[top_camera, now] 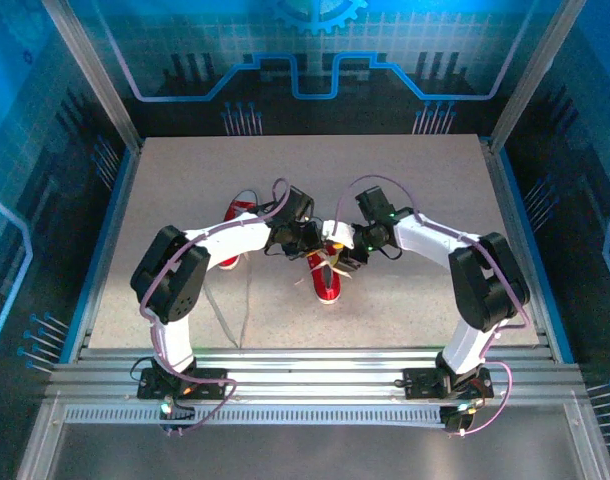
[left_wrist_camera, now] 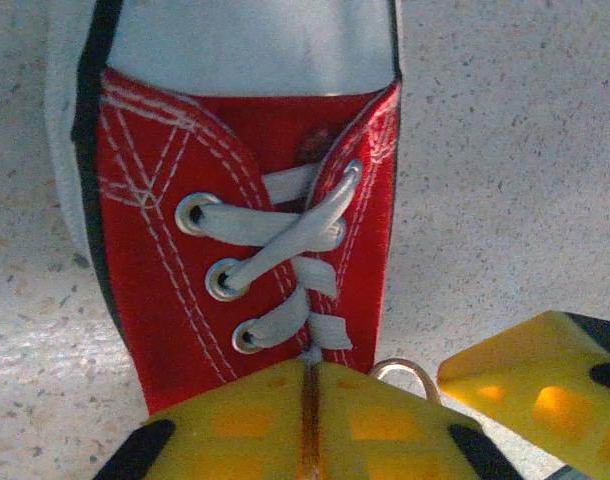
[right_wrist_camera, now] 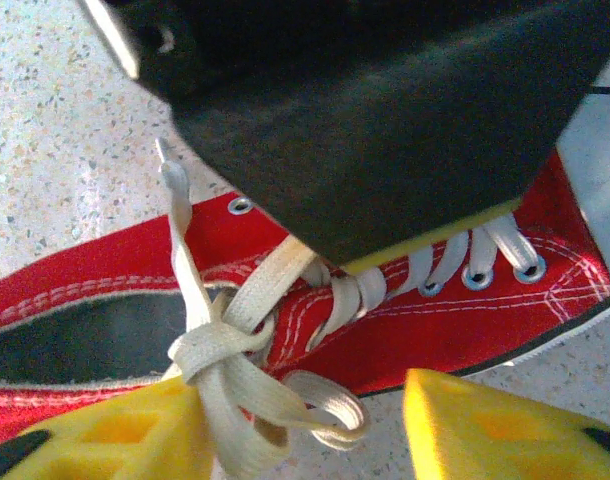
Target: Tie the shoes
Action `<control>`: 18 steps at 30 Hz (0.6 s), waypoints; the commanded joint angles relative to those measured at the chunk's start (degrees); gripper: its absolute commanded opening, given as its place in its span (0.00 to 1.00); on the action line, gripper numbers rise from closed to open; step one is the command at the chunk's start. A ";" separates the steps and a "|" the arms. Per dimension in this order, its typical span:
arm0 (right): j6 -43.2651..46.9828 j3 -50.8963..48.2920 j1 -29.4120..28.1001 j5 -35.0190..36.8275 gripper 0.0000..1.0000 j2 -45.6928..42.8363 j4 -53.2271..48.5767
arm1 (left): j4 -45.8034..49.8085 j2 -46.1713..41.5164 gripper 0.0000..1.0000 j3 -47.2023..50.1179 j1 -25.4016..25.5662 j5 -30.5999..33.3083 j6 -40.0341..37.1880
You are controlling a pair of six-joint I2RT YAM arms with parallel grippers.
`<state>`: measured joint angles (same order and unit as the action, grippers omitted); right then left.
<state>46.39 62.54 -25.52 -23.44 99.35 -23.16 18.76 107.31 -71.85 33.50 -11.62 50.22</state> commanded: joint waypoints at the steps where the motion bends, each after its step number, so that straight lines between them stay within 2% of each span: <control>1: 1.47 2.05 -0.93 -2.65 0.38 1.05 -3.21 | -1.18 -0.46 0.03 -0.31 0.17 -1.42 -0.69; 4: 1.22 1.01 -1.24 -2.34 0.14 -0.11 -3.57 | -0.71 -2.01 0.00 0.42 0.16 -0.44 -1.84; 6: 1.33 -0.32 -1.55 -1.51 0.02 -1.19 -3.02 | -0.98 -3.37 0.00 1.55 0.16 0.62 -2.46; 18: 2.74 0.41 -3.08 4.19 0.00 -2.72 -8.57 | -1.38 -8.71 0.00 7.81 0.21 3.93 -4.52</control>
<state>47.88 61.82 -27.86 -20.60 97.60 -27.94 17.63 100.88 -66.35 33.50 -9.39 46.52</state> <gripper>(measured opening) 0.055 0.049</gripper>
